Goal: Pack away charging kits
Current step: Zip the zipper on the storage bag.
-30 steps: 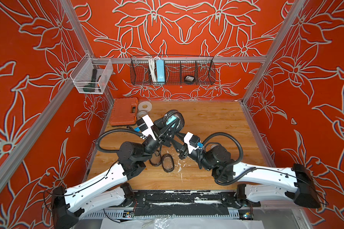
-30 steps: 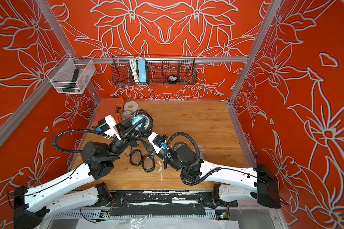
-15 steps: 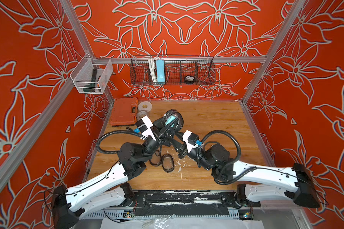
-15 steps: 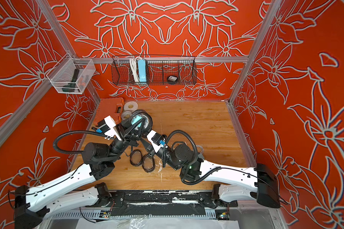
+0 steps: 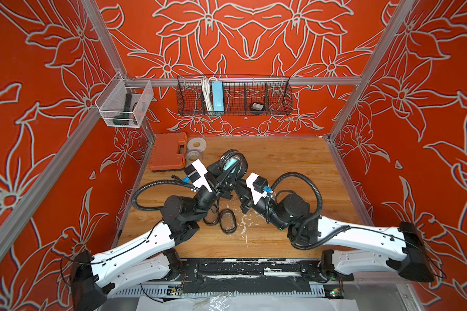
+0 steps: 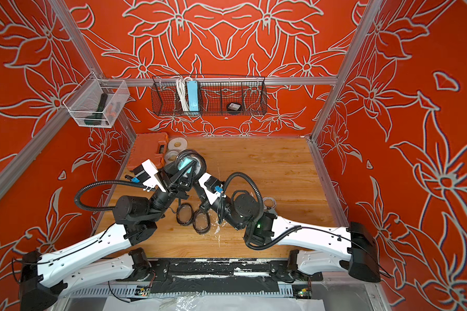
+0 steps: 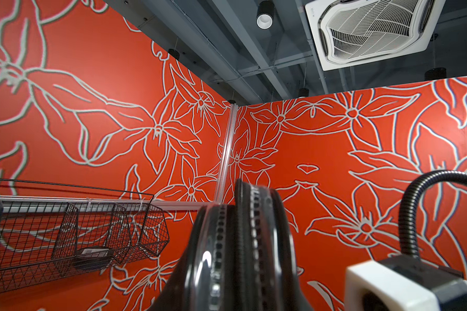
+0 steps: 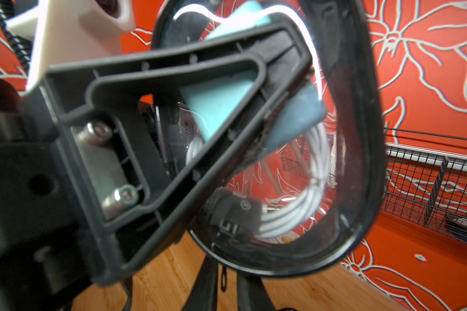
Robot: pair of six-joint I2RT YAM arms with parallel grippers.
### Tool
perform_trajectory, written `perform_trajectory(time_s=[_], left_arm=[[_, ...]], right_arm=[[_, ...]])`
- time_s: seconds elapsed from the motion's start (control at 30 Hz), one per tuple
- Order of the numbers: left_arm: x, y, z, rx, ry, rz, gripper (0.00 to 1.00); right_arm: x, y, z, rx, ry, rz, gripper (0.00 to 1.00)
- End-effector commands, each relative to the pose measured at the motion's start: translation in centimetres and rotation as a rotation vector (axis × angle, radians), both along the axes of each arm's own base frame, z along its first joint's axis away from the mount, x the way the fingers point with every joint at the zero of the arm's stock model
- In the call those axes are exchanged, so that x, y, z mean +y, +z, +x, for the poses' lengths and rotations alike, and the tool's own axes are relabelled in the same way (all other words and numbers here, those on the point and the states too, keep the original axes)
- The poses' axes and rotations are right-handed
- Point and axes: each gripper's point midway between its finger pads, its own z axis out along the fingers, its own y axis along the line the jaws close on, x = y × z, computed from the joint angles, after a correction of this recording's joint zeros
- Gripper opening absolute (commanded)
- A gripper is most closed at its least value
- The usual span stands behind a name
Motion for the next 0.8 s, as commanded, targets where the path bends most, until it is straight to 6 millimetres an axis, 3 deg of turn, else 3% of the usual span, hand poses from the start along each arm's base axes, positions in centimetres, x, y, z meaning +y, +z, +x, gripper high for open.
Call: perform_trajectory(time_s=[0.0, 0.2, 0.77], left_arm=[[-0.5, -1.1, 0.6, 0.013, 0.024, 0.032, 0.00], [-0.2, -1.2, 0.8, 0.022, 0.043, 0.028, 0.00], [1.7, -0.9, -0.8, 0.009, 0.027, -0.020, 0.00]], right_arm=[[-0.9, 4.1, 0.0, -0.017, -0.016, 0.118, 0.12], [-1.3, 3.2, 1.1, 0.008, -0.084, 0.099, 0.00], [-4.4, 0.2, 4.5, 0.031, -0.243, 0.034, 0.00]])
